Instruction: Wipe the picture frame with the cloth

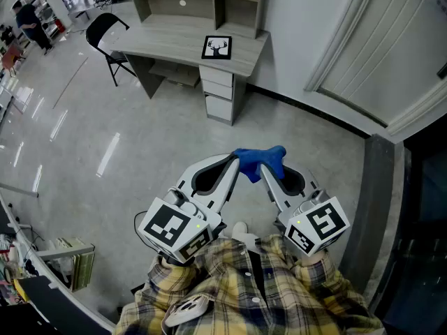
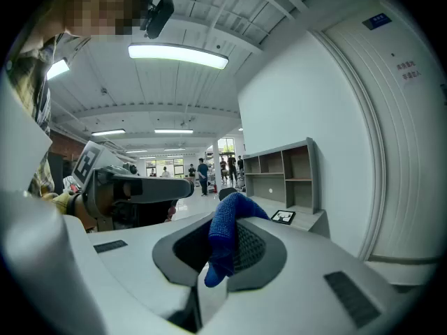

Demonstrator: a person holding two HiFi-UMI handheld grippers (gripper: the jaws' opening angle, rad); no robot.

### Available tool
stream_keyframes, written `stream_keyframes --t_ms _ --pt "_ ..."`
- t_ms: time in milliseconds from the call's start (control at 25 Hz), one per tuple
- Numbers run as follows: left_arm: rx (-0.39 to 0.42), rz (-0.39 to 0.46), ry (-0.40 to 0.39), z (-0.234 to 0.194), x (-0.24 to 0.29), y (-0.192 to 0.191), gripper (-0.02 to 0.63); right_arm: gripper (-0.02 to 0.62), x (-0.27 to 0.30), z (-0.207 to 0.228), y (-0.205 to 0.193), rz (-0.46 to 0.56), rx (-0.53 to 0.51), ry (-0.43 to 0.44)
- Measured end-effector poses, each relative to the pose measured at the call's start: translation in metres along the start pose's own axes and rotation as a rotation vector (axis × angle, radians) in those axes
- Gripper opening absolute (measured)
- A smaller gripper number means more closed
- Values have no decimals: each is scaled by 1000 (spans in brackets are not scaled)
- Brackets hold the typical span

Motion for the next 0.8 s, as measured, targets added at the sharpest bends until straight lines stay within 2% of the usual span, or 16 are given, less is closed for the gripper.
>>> stream_keyframes --t_ms 400,800 --pt "8 15 59 -4 -3 -2 5 41 -2 13 -9 4 10 15" --pt "-35 37 125 -33 -2 -6 5 41 16 27 -23 -17 46 23"
Point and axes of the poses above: the fingertips, and each gripper's own axes: x forward along the fingers, z to its right, y out of its top, the point moved 6 cm from there along -x, backward along the fingers, and after that the axes turned 5 degrees about x, right-handed, at the moved point
